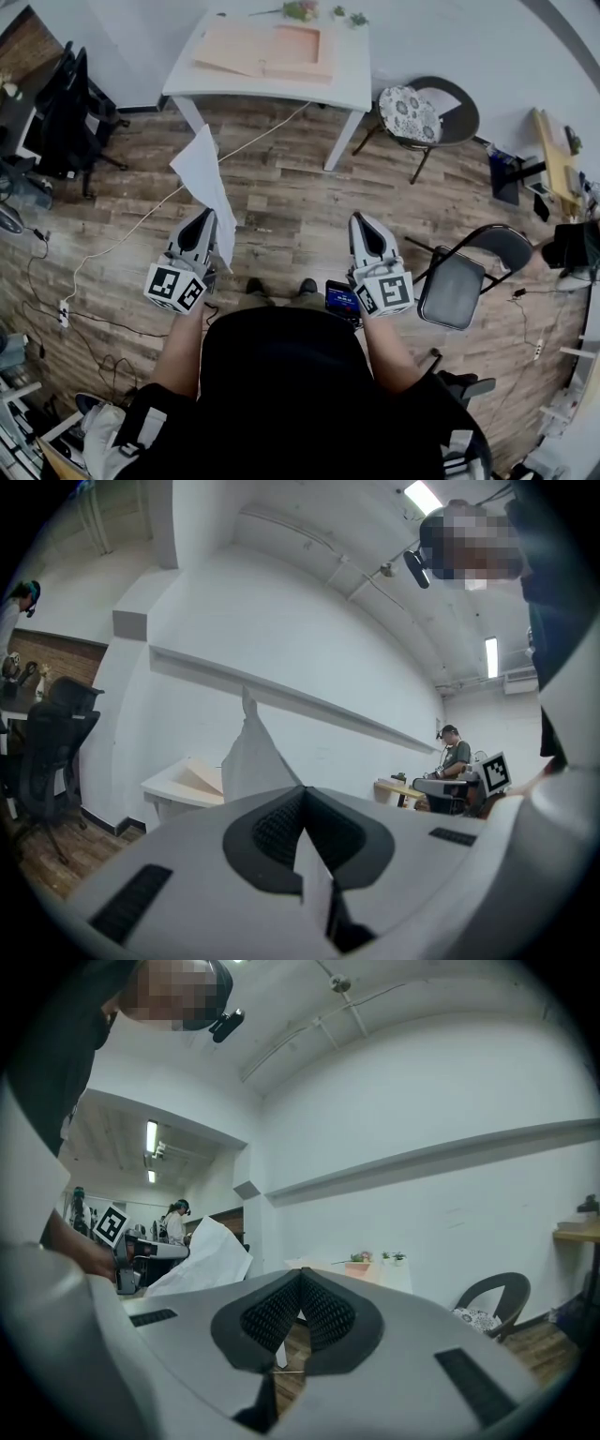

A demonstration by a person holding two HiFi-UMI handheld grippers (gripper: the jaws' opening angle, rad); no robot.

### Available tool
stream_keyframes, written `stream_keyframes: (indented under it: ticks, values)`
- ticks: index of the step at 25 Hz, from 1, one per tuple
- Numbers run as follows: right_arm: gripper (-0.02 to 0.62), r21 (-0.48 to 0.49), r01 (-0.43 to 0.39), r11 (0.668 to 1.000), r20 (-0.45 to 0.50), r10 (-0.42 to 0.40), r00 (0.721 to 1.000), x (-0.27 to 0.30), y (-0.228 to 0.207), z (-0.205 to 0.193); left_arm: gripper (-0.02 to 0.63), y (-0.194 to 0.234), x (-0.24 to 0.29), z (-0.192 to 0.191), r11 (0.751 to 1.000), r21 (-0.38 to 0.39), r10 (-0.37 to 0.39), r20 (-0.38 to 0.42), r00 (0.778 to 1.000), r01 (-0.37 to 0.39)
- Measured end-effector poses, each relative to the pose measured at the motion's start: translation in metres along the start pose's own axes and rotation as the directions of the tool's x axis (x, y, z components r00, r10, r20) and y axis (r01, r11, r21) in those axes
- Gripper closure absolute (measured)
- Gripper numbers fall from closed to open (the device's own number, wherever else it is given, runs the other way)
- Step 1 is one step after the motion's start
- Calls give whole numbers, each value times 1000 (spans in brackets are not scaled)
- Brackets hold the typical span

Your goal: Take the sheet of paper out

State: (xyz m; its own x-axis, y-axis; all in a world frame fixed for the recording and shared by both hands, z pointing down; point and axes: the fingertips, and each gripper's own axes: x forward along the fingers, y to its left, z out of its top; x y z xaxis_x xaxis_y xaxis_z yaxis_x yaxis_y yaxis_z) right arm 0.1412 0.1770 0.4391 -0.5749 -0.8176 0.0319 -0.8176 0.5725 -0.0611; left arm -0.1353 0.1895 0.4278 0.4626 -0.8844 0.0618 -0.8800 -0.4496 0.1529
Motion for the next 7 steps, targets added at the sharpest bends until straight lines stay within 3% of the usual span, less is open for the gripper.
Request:
stream_keyframes:
  ticks: [7]
  values:
    - [586,14,21,1000,3,-21,1000,-17,-16,-7,606,-24,5,-17,999,-17,-44,-25,999,44]
